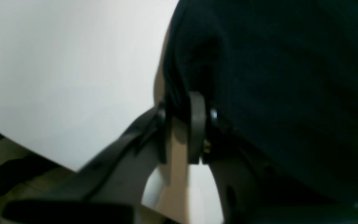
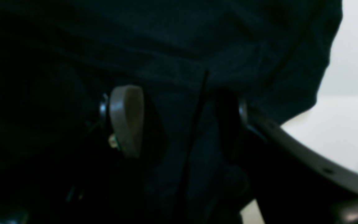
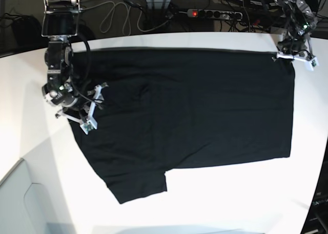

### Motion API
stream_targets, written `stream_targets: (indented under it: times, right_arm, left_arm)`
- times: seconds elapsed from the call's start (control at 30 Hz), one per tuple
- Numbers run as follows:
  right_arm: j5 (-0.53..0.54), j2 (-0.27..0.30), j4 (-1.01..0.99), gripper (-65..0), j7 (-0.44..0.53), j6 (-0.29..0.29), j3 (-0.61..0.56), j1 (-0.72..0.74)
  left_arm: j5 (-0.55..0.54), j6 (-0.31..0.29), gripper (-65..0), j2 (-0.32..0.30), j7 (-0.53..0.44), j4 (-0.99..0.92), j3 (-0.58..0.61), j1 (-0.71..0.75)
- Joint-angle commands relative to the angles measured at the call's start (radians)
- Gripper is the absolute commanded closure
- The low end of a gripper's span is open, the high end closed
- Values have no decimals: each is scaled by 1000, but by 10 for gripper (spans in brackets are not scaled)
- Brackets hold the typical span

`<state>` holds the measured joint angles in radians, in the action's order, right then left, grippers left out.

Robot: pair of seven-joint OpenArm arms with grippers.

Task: Fold the T-shirt properly
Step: 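Release the right gripper and move it onto the sleeve side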

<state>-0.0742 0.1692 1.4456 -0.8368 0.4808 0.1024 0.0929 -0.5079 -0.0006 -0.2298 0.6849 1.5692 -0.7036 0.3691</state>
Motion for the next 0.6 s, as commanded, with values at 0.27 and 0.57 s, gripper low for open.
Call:
stream_targets:
  times: [0.27,0.57]
  right_arm:
    - [6,8,19,-106,15,16,7,11]
    - [6,8,56,-2,11,16,9,8]
  left_arm:
    - [-4,0,-90,23,-12,29,-107,-2]
    - [-4,0,-90,25,-12,49,-110,1]
